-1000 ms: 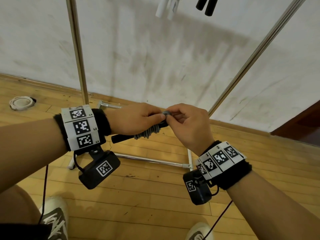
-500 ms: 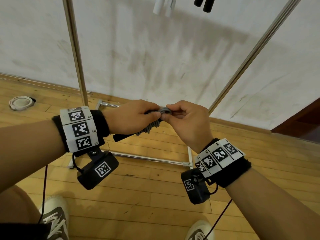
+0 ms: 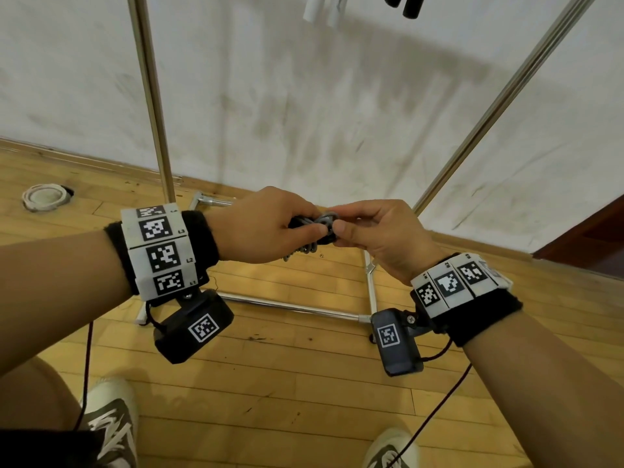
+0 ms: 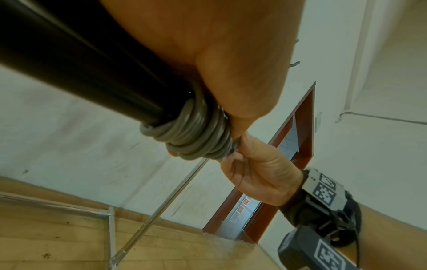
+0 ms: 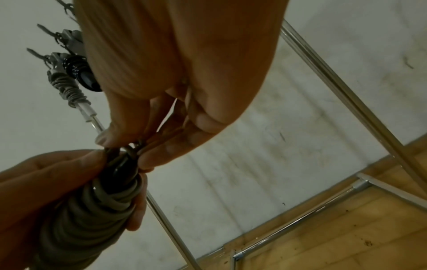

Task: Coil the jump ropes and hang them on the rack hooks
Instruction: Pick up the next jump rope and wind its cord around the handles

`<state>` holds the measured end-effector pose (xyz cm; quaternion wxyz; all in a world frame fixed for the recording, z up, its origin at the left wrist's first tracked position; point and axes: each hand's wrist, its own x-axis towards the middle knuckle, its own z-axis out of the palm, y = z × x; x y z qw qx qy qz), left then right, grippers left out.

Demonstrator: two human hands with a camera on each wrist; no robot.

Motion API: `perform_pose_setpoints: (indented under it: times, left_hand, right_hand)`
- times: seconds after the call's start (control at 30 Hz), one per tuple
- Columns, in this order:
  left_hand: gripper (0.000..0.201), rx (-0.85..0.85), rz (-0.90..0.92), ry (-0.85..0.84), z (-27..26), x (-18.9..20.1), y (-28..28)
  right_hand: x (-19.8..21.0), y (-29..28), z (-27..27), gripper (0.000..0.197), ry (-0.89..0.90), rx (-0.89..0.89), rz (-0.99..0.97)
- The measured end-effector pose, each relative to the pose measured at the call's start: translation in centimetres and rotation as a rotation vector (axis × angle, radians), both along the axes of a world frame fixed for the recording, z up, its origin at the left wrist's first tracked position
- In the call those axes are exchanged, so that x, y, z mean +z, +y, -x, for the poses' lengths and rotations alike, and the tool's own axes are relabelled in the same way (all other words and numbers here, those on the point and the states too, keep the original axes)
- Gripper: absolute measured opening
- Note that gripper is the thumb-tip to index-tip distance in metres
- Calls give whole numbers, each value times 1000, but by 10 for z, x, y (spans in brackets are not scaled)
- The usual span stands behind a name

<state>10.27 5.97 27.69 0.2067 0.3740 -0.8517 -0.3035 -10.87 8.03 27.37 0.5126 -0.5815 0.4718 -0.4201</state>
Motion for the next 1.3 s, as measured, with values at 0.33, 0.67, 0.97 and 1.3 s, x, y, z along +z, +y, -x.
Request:
perform_pose_setpoints:
  times: [0.33, 0.67, 0.97, 1.3]
  left_hand:
    - [24, -166, -138, -78, -12, 2, -6]
    - [37, -239, -280, 48, -17, 4, -6]
    - [53, -149, -404, 82, -11, 1, -11]
    - [20, -143, -262, 24, -11, 0, -19]
  right_hand:
    - [2, 3, -2, 27, 117, 116, -30]
    - [8, 11, -13, 29, 93, 120, 71]
    - [19, 10, -9, 11, 156, 149, 84]
    - [33, 9, -1, 2, 451, -11, 305]
